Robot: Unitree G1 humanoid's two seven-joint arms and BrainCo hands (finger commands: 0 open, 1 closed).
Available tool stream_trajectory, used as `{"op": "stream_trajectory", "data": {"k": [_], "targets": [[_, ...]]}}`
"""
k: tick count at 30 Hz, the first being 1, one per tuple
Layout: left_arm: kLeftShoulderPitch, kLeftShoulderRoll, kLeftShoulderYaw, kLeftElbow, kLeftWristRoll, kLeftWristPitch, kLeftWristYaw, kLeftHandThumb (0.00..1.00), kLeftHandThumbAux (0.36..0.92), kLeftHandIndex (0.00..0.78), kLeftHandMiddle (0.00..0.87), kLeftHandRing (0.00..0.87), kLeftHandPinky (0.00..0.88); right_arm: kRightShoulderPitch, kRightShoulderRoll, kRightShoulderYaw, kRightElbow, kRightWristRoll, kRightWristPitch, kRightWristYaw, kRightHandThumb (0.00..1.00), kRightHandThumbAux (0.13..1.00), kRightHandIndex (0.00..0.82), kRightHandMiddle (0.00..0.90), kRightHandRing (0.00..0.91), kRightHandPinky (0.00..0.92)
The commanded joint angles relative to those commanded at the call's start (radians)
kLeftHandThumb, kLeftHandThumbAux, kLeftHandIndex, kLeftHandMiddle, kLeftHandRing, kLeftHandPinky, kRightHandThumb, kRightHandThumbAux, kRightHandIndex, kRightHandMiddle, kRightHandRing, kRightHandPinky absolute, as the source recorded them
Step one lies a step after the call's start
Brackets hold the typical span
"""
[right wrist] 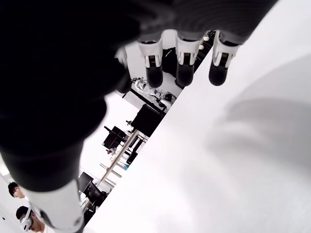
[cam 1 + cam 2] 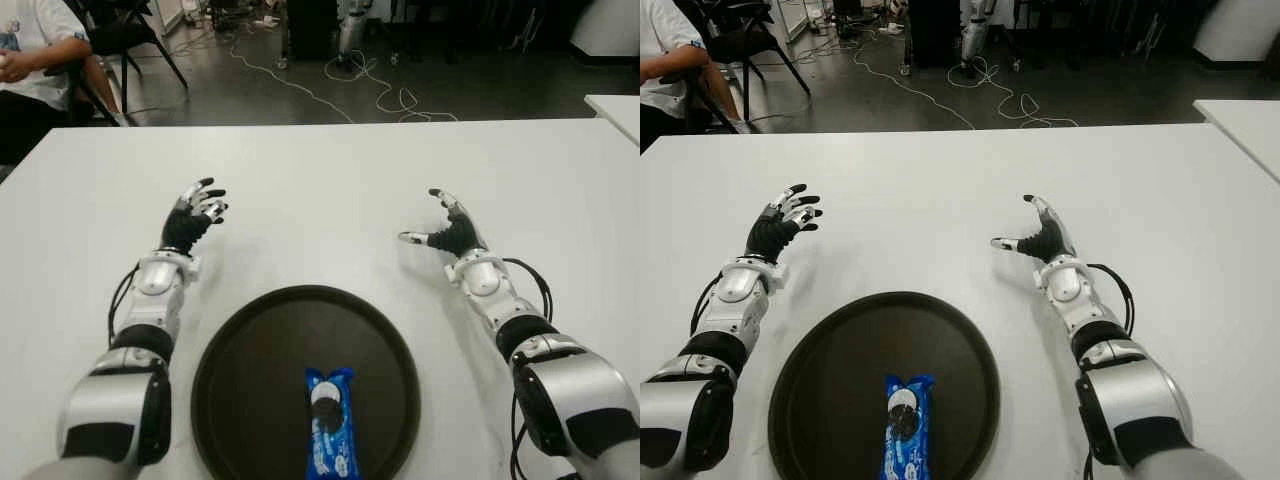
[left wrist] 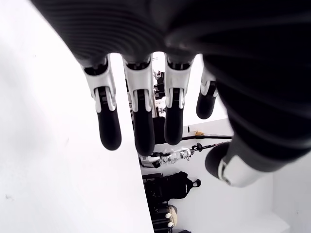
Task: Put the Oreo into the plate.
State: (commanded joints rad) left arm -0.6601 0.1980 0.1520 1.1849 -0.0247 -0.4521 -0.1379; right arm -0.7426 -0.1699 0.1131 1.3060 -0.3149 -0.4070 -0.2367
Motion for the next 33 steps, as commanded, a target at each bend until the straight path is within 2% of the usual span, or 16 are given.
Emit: {"op": "stream_trajectory", "data": {"k": [33], "targets": [[-0.001,0.004,-0.001,0.003,0.0,-0.001,-0.009,0.248,0.602,0.145,0.235,0.264,0.295,-0.001,0.004,-0.005,0.001,0.01,0.012,0.003,0.0,0.762,0.027,0.044,0.024,0.019]]}}
